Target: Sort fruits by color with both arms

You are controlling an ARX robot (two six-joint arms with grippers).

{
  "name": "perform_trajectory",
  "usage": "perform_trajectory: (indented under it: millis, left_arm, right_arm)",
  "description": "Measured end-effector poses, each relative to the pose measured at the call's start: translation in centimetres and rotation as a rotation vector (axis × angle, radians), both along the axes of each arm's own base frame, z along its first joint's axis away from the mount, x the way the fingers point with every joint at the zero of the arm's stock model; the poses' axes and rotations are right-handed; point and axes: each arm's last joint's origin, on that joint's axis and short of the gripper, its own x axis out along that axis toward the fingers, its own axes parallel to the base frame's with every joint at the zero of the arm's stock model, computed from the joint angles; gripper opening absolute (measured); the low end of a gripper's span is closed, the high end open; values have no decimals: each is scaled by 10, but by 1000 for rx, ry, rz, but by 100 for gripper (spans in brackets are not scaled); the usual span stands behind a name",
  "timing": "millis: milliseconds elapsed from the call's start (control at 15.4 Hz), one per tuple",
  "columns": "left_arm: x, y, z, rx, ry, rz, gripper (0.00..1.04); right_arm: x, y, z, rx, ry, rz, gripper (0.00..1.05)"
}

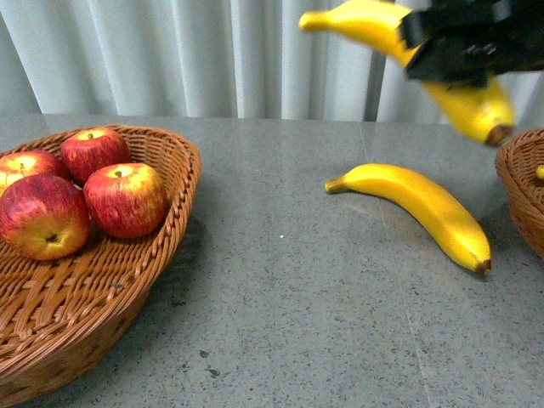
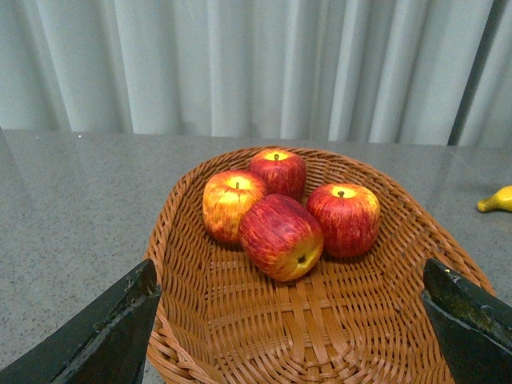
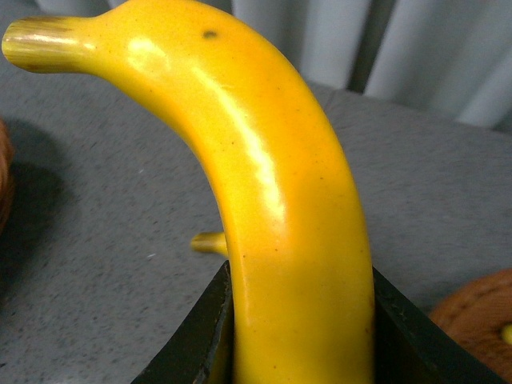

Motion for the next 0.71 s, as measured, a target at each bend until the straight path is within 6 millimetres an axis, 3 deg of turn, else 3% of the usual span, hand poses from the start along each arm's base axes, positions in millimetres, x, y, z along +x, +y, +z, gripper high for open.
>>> perform_trajectory:
  millis: [130,325,519,714]
  left_arm:
    - [0,0,0,0,0,0,98]
    - [0,0,0,0,0,0,98]
    - [0,0,0,0,0,0,98]
    - [0,0,0,0,0,0,98]
  right_arm:
    - [-10,-47,16,-1,-100,-101,36]
    - [-44,-108,0,-72,-136,-226,36]
    - [-81,-143,-26,-130,-111,-262,36]
    - [-94,-167,-49,-181,-47,-297,36]
